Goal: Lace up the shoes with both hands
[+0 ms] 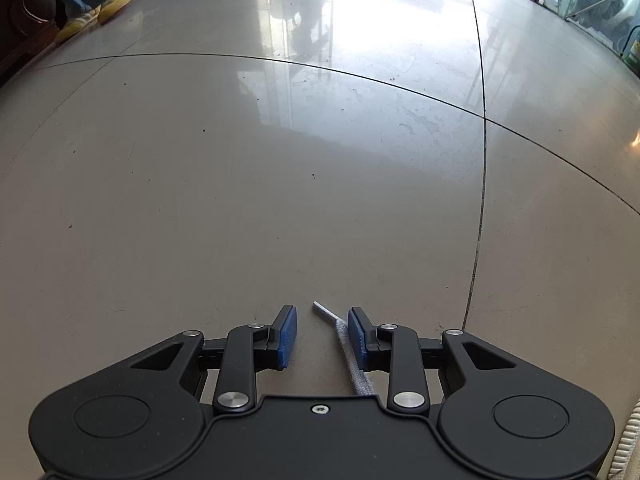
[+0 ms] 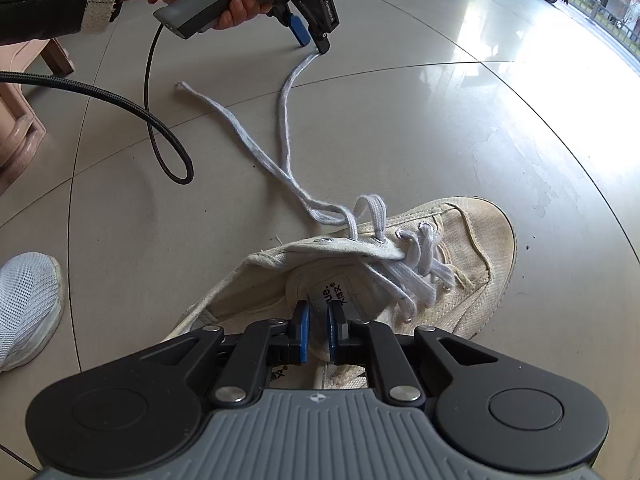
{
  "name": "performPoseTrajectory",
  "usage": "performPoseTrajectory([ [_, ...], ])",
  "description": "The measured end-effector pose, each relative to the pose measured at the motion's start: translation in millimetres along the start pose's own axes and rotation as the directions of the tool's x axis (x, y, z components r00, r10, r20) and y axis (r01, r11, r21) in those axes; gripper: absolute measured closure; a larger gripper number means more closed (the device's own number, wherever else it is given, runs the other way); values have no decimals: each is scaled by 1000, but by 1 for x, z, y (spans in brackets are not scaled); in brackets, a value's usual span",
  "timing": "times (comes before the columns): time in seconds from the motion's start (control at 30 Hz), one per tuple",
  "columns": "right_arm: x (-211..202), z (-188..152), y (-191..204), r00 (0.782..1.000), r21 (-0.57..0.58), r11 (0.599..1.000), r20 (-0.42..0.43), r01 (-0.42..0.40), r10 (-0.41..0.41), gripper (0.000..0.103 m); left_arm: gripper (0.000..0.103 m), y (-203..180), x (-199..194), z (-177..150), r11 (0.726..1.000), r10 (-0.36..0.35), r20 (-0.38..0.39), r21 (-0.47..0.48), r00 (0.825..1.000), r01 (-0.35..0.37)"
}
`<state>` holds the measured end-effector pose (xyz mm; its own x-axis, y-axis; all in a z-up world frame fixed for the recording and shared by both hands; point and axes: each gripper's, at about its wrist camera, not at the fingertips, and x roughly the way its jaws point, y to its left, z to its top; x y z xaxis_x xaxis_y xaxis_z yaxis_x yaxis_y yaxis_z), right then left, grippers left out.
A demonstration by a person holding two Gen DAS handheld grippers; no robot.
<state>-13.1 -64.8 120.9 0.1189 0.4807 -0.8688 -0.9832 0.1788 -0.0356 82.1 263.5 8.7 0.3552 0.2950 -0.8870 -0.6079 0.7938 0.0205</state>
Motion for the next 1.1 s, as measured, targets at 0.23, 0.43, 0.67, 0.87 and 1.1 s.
performPoseTrajectory([
  [0.23,-1,-2,2,1000,-6,1000,2,4,-4,90,103,-4,-10,-11,998,-51,54,50,997,48],
  [0.43,-3,-4,1,1000,0,1000,7,12,-12,85,103,-8,-65,-28,960,-271,217,131,938,247],
  [0.67,-5,-4,1,1000,1,1000,7,18,-18,85,103,-43,-141,-35,774,-626,254,323,738,545],
  [0.87,-11,-9,5,1000,3,1000,7,22,-22,82,103,-134,-128,-63,512,-800,22,545,599,664],
  [1.1,-19,-21,15,1000,-1,1000,20,23,-23,78,103,-198,-70,-109,407,-688,-144,735,711,543],
])
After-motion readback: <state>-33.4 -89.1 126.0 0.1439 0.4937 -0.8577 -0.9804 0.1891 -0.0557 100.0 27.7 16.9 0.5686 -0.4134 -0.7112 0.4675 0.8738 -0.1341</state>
